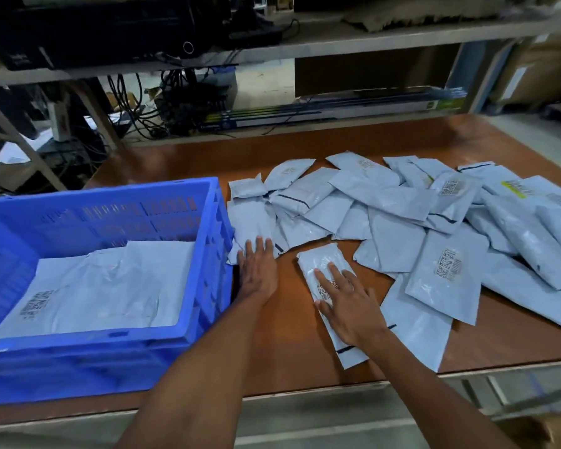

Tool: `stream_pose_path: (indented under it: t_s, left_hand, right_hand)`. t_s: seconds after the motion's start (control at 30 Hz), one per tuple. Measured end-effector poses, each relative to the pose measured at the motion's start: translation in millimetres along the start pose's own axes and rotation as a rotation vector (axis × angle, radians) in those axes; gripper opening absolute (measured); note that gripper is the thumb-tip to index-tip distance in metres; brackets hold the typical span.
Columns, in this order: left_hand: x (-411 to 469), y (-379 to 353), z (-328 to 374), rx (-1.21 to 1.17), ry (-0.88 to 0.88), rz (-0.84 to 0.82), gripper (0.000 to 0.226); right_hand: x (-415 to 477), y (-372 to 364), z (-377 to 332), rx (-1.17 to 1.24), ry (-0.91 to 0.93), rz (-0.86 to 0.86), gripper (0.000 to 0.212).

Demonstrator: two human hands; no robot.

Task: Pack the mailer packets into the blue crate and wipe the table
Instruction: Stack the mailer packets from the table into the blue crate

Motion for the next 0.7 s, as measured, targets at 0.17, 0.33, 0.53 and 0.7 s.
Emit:
stream_pose_path:
  t_s: [0.17,0.33,0.53,0.7]
  left_hand:
    - [-59,-6,15,0.024,-0.061,-0.017,0.056]
    - [-148,8,17,-0.01,-0.135,-0.095,0.072]
    - [-72,30,30,-0.215,0.059,0.128,0.069]
    - [-49,-19,12,-0.11,0.099,-0.025,0.072]
  right_hand:
    - [-2,-2,9,-0.047,-0.05,0.028,0.059]
    - [-16,-5,11,-0.025,-0.14,0.073,0.062]
    - [-14,-15,2,-0.007,-0.127,0.061,0.071]
    - [-7,-11,11,-0.001,-0.122,0.056,0.07]
Point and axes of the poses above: each hand's wrist, its own x-axis towards the middle knuckle, its own y-axis out of the back of the hand, z = x × y, the point moved 4 cm from there along x, towards the middle knuckle, and after that the axes turned 13 degrees about -x, right-handed, at the moved point
